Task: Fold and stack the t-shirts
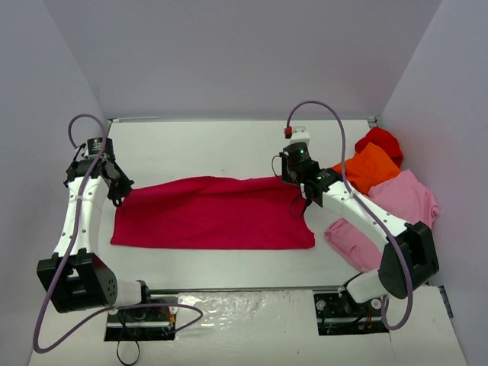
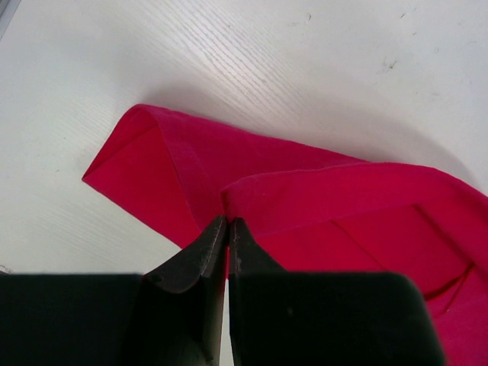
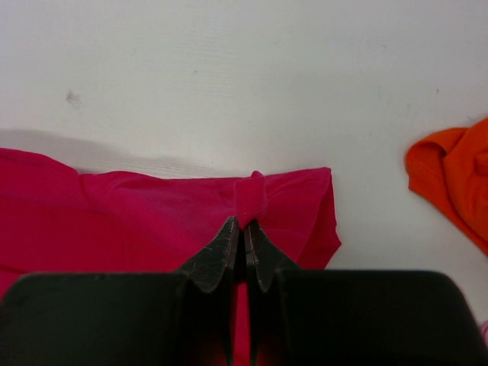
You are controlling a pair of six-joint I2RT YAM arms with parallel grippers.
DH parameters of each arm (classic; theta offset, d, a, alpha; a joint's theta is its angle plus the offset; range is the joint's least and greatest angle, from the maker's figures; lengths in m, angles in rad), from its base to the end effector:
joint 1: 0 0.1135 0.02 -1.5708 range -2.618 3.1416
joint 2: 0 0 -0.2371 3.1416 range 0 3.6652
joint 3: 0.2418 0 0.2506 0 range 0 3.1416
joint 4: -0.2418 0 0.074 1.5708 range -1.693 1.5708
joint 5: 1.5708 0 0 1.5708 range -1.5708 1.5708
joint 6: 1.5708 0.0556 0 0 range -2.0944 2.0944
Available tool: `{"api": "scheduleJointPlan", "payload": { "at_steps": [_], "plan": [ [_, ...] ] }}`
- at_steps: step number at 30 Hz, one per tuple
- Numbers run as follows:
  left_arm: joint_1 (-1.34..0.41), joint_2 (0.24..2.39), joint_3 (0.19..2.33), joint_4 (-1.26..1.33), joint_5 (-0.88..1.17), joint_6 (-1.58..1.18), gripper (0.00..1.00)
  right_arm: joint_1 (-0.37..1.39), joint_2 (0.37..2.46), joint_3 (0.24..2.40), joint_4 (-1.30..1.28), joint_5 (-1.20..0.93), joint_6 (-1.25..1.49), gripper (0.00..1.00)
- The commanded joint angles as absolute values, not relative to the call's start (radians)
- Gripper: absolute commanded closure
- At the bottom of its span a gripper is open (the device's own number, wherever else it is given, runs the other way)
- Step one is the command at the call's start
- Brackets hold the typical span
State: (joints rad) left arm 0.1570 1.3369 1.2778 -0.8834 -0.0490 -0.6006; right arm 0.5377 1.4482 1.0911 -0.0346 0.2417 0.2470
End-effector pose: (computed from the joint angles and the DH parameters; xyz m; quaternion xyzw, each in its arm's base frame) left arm 0.2836 0.0477 0.2849 -0.3586 0.8806 -0.0452 0.3065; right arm 0.3145 0.1720 0.2711 -0.0532 0.8261 0.1184 0.5483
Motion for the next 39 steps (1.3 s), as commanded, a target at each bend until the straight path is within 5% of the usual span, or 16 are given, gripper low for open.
{"api": "scheduleJointPlan", "payload": {
  "at_steps": [1, 33, 35, 37, 39],
  "plan": [
    [0.155, 1.288, 1.31, -0.937, -0.088, -0.563, 1.0, 0.54, 1.334, 1.045, -0.099, 0.323, 0.272, 1.0],
    [0.156, 1.344, 1.32, -1.069, -0.231, -0.503, 0.89, 0.543, 1.191, 0.908, -0.319, 0.349, 0.409, 1.0],
    [0.155, 1.349, 1.316, -1.074, -0.233, -0.499, 0.84, 0.543, 1.195, 0.901, -0.327, 0.342, 0.418, 1.0],
    [0.156, 1.356, 1.306, -1.082, -0.239, -0.499, 0.39, 0.544, 1.207, 0.896, -0.352, 0.342, 0.435, 0.86],
    [0.156, 1.361, 1.304, -1.086, -0.244, -0.506, 0.23, 0.543, 1.216, 0.902, -0.38, 0.359, 0.455, 0.72]
  ]
}}
